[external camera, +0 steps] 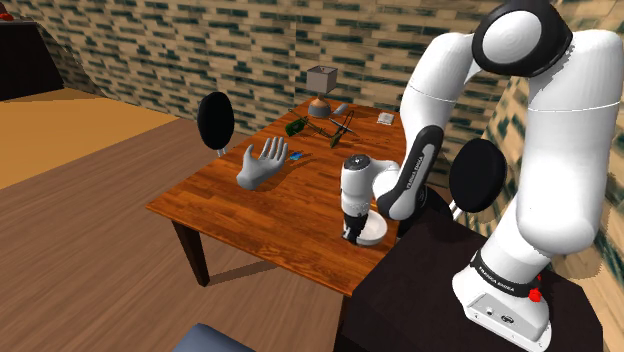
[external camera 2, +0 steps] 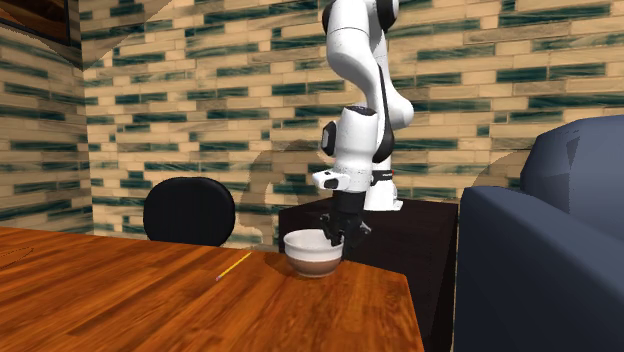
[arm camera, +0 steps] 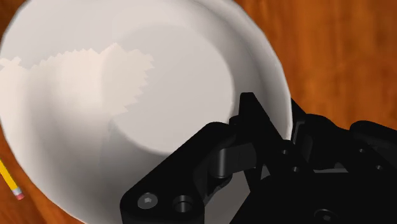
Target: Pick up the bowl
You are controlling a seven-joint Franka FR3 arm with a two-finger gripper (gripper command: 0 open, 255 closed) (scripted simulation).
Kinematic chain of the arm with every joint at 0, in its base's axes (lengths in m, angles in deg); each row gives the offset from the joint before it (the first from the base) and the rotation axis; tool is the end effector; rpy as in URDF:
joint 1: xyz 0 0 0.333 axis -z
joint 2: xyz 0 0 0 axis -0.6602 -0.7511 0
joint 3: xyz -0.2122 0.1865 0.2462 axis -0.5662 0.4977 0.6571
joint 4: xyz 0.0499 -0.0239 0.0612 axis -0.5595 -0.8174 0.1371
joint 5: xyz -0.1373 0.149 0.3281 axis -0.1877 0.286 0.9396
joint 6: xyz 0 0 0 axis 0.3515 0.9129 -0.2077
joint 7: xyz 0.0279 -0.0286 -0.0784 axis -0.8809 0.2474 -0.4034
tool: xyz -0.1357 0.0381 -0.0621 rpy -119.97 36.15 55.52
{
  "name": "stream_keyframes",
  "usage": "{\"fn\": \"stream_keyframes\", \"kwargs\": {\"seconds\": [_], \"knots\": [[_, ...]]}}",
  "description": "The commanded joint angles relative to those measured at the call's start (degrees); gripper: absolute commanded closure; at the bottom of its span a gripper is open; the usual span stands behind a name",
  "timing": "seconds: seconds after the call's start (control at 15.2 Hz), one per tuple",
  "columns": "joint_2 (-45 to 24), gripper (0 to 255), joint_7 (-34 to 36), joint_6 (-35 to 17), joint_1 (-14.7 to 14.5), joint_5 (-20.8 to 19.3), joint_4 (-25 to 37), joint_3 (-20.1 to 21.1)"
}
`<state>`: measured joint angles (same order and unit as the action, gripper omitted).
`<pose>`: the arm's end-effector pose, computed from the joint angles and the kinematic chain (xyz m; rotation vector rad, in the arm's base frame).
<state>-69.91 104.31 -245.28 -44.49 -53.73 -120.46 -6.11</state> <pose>0.3983 0.0826 0.1283 2.9755 0.1339 -0.0881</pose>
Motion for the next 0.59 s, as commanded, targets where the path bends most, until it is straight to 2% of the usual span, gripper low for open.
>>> {"fn": "stream_keyframes", "kwargs": {"seconds": [0.0,0.53], "knots": [[1.9,255,-1.7,1.2,1.1,1.8,-0.7,1.4],[10.4,255,-9.5,6.4,4.8,11.1,-3.4,7.0]]}}
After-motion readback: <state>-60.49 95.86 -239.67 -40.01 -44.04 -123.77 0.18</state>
